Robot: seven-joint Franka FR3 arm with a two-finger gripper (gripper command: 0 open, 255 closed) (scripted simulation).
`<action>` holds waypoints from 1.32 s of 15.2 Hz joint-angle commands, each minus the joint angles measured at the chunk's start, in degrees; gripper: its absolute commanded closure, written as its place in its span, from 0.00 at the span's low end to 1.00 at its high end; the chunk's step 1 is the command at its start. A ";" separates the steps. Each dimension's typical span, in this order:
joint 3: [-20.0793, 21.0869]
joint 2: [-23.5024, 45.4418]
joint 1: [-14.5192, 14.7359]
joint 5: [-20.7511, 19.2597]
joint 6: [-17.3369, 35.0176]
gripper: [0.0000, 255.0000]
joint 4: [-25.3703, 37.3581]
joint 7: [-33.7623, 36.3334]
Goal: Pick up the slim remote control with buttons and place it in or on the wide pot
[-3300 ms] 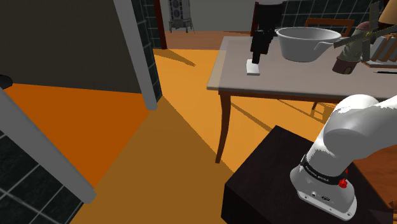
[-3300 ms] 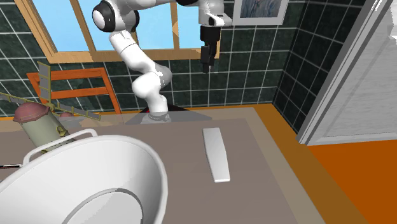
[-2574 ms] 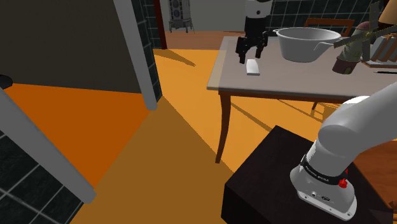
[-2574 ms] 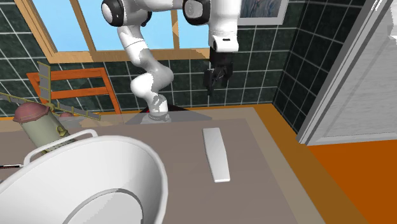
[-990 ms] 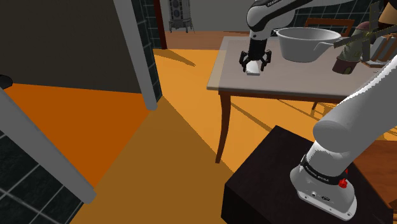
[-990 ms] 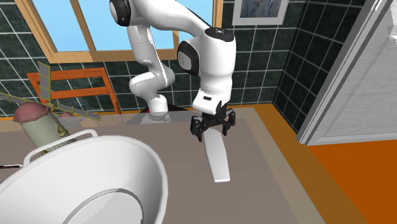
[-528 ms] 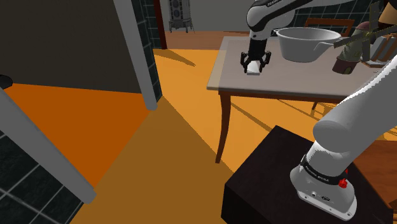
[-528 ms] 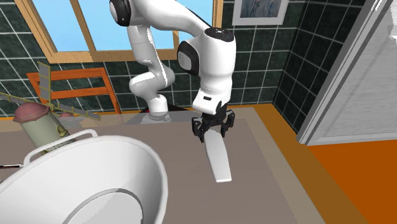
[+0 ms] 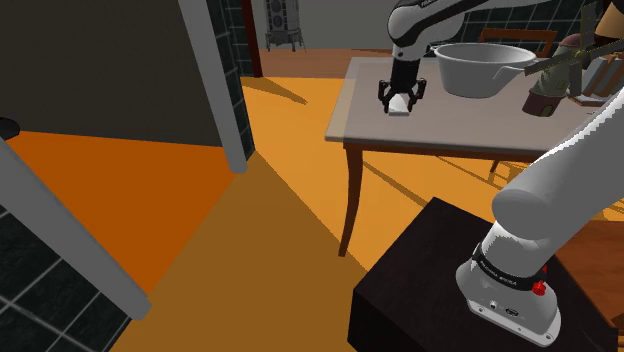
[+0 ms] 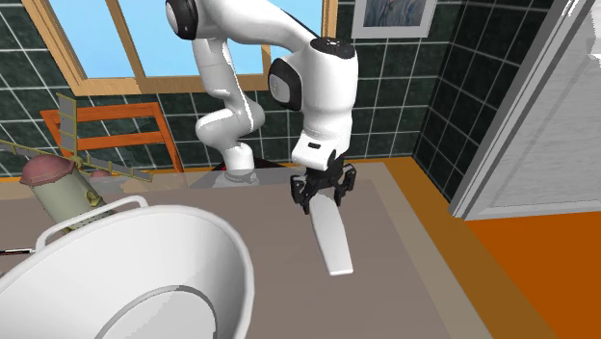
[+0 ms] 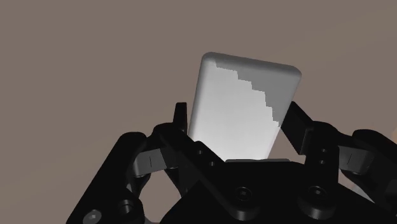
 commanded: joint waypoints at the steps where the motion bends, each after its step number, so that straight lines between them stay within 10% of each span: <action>1: 0.01 -0.34 -0.01 -0.02 -1.40 1.00 1.07 -0.01; 20: 0.28 -1.37 0.11 0.02 -16.09 1.00 14.74 0.05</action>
